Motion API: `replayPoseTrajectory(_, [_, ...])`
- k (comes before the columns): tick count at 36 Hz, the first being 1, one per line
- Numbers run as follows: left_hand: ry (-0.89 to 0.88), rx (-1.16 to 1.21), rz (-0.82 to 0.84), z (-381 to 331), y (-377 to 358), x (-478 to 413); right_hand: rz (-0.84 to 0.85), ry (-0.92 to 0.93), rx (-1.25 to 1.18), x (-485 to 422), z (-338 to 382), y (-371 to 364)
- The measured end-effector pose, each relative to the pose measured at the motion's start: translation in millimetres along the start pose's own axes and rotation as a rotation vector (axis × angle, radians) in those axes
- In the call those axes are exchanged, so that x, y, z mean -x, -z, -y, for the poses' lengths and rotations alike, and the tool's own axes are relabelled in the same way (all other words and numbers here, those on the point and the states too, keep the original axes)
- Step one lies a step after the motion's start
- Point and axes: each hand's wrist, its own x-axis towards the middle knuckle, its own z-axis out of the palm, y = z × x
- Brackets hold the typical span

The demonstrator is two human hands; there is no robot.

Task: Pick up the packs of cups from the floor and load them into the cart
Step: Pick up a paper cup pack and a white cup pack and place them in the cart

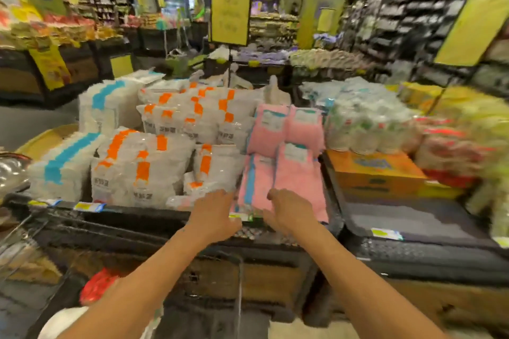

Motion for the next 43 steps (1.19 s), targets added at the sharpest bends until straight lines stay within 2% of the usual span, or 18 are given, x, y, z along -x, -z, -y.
replayPoseTrajectory(6, [-0.297, -0.064, 0.109, -110, -11, -25, -0.069, -0.292, 0.007, 75, -102, 21])
replayPoseTrajectory(12, [-0.638, -0.108, 0.200, -212, -40, -19, -0.164, -0.605, 0.005, 182, -172, 17])
replayPoseTrajectory(25, [-1.188, -0.168, 0.338, -407, -104, 107, -0.194, -1.203, -0.089, 432, -225, -6])
replayPoseTrajectory(33, [-1.334, -0.232, 0.397, -513, -132, 184, -0.190, -1.405, -0.123, 556, -268, -7])
replayPoseTrajectory(43, [-1.306, -0.264, 0.442, -628, -169, 238, -0.186, -1.451, -0.111, 650, -353, -13])
